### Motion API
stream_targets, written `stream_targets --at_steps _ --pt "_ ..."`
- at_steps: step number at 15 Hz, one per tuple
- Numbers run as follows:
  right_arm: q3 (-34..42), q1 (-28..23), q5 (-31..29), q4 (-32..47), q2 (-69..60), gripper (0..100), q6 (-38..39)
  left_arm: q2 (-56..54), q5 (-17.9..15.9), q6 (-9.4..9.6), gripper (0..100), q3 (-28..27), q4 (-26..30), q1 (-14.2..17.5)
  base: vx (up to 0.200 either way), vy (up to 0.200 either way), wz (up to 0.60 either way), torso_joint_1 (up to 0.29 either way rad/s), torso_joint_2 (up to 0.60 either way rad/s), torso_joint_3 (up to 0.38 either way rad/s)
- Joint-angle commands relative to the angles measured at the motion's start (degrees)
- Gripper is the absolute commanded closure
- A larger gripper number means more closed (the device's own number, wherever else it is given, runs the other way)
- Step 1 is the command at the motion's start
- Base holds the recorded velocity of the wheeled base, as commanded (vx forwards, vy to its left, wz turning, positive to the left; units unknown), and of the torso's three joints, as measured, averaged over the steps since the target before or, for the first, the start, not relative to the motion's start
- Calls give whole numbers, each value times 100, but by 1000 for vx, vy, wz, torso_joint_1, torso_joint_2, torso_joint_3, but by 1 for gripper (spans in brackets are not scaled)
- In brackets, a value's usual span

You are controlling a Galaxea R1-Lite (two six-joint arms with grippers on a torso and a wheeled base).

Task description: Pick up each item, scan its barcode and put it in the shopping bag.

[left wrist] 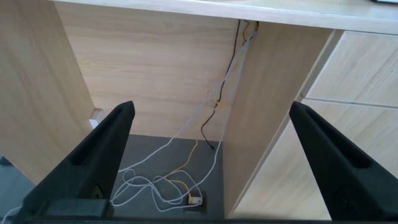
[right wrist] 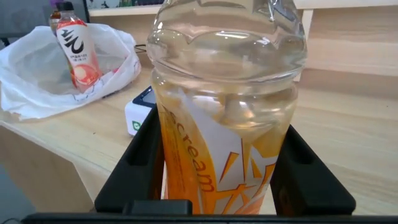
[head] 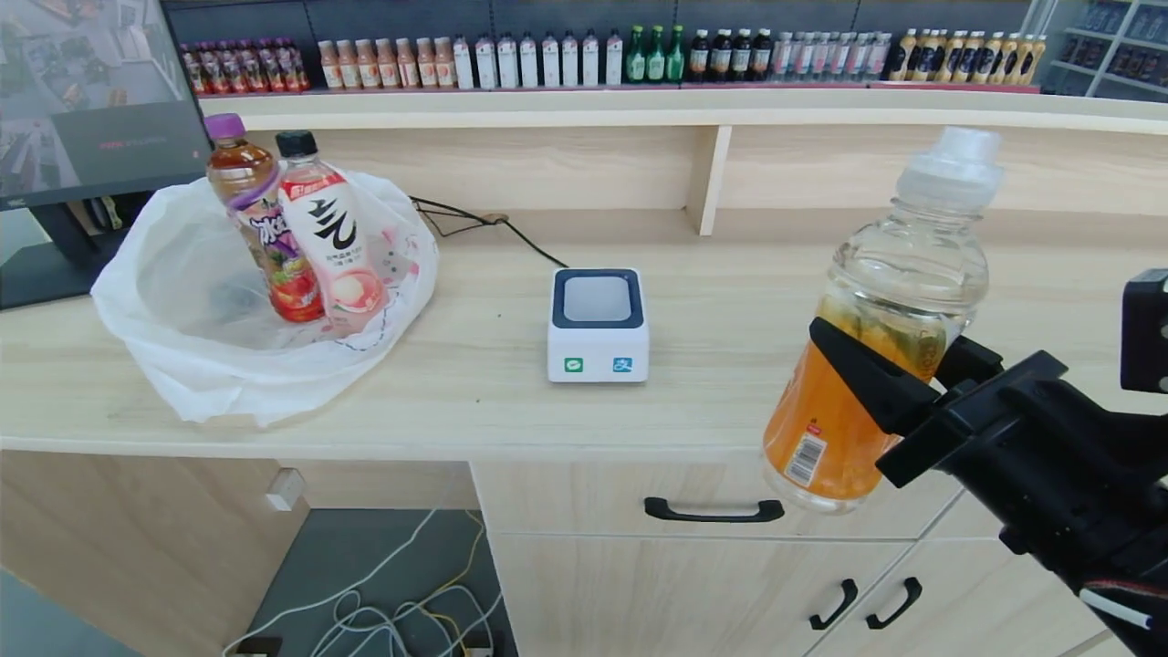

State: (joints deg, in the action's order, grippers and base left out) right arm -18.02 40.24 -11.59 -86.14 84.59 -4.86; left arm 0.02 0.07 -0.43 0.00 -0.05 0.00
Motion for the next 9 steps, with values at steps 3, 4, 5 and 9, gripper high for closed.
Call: stream_targets --at_steps 3,4,5,9 --pt "18 19 -10 -52 -30 100 -182 -2 1 -1 0 0 -4 0 0 200 0 4 2 6" --pt "-9 10 -10 -149 -30 100 -182 -2 1 -1 0 0 -4 0 0 200 0 2 -2 2" --pt "-79 10 8 -193 -30 100 -182 -2 1 -1 0 0 -4 0 0 200 0 2 2 -7" --pt "70 10 -238 -193 -127 100 -173 -2 1 16 0 0 -4 0 0 150 0 -1 2 -1"
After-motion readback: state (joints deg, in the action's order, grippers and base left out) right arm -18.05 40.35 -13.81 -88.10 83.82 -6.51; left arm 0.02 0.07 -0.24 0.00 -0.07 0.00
